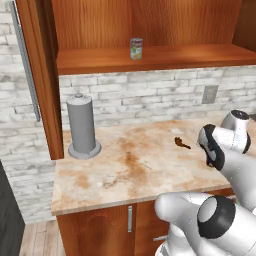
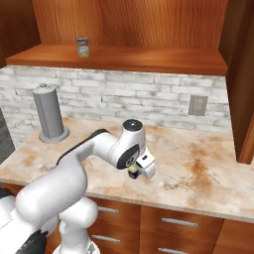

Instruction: Restock the canned food cabinet by taking the new fresh canned food from the counter and placing it in the cabinet. Then, take the old canned food from the cabinet and place it on the counter.

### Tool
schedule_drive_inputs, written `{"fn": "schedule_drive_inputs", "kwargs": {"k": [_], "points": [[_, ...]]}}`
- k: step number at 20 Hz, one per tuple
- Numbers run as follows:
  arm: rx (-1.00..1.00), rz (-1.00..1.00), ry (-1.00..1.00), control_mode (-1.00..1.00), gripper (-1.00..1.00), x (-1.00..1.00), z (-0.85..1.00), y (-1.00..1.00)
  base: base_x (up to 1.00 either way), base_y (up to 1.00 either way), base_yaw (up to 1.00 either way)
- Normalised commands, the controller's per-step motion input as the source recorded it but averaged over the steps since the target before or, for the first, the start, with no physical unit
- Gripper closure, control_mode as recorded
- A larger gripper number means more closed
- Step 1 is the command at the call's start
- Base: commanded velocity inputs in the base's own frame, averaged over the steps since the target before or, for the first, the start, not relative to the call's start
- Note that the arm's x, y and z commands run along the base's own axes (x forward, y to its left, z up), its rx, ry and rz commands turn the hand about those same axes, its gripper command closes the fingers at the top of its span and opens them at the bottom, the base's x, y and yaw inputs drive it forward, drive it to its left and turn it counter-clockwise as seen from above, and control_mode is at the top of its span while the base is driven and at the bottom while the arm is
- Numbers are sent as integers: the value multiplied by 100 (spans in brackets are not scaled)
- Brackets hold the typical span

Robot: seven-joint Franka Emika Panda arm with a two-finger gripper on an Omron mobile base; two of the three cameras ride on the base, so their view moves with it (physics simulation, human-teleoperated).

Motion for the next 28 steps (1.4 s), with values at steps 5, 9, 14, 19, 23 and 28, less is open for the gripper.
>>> {"fn": "schedule_drive_inputs", "kwargs": {"k": [5, 9, 14, 19, 23, 28], "points": [[2, 0, -54, -100, 100, -7, 100, 2, 0, 0, 0], [0, 0, -53, -100, 100, 0, 100, 21, 0, 0, 0], [-4, 0, -36, -100, 100, 3, 100, 22, 0, 0, 0], [-6, 0, -19, -100, 100, 1, 100, 0, 0, 0, 0], [-6, 0, 0, -100, 100, 0, 100, 0, 0, 0, 0], [-11, 3, 19, -100, 100, 0, 100, 0, 0, 0, 0]]}}
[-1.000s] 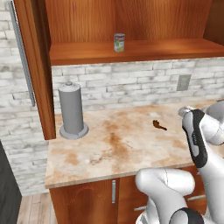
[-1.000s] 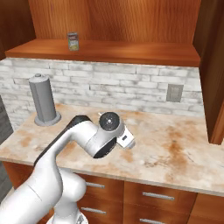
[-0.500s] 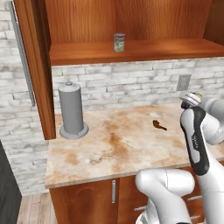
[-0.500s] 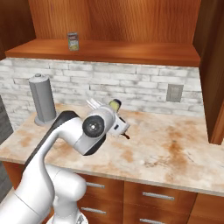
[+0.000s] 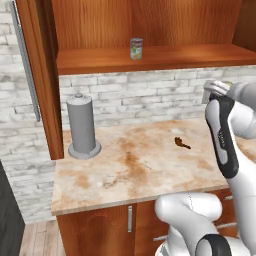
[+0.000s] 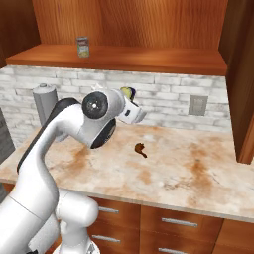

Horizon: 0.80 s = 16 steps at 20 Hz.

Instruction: Restock the canned food cabinet by taking the new fresh canned food from the counter and placing it in the cabinet. Then, take the old canned food from the cabinet and place it on the counter.

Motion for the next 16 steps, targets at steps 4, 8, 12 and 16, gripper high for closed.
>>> {"fn": "schedule_drive_inputs", "kwargs": {"k": [4, 8, 12, 16], "points": [[-12, 6, 41, -100, 100, 0, 100, -1, 0, 0, 0], [-8, 8, 25, -100, 100, -1, 74, -10, 0, 0, 0], [0, 0, -3, -100, 100, 41, 0, 0, 0, 0, 0], [0, 4, -9, -100, 100, 99, 3, 3, 0, 0, 0]]}}
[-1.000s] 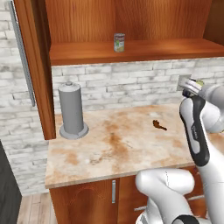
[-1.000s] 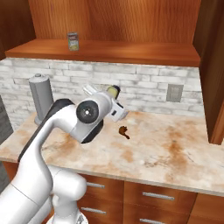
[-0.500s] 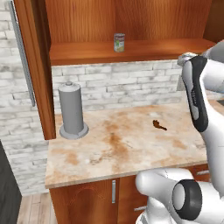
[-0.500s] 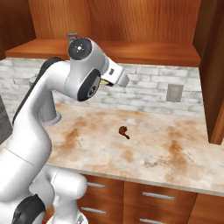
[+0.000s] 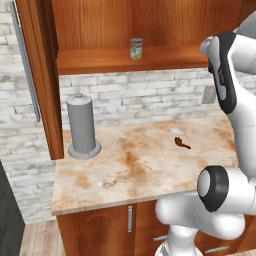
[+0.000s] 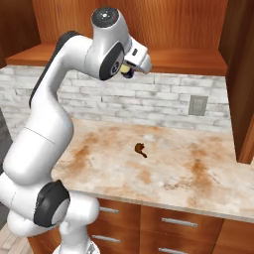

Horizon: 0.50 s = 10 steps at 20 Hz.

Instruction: Restock the canned food cabinet by taking the new fresh canned food from the counter and placing it in the cabinet. Then, take the old canned food from the cabinet and place it on the counter.

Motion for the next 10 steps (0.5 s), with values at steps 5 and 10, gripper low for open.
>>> {"fn": "schedule_drive_inputs", "kwargs": {"k": [5, 10], "points": [[0, 3, -11, -100, 100, 100, 5, 9, 0, 0, 0], [0, 1, -7, -100, 100, 100, 0, 18, 0, 0, 0]]}}
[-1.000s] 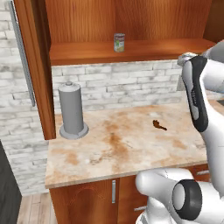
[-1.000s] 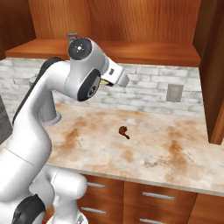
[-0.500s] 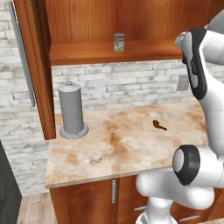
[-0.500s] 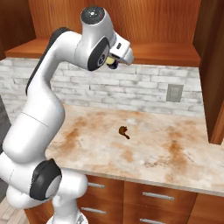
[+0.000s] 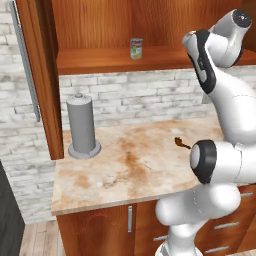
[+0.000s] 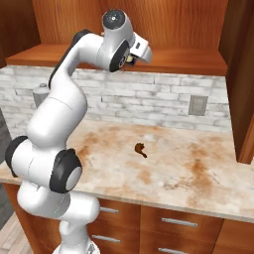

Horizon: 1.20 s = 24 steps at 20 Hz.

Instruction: Restock the canned food cabinet by taking the new fresh canned food from the counter and placing it in the cabinet. Then, take the old canned food from the cabinet and place it on the counter.

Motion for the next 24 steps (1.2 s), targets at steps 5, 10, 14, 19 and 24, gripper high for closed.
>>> {"fn": "schedule_drive_inputs", "kwargs": {"k": [5, 10, 14, 19, 24], "points": [[-3, 0, 0, -100, 100, 100, -2, 25, 0, 0, 0], [-11, 0, 6, -100, -100, 70, -7, 12, 0, 0, 0], [0, 0, 0, -100, -100, 11, 0, 0, 0, 0, 0], [0, 0, -1, -100, -100, 10, 0, 0, 0, 0, 0], [0, 5, -35, -100, -100, -52, 1, 0, 0, 0, 0]]}}
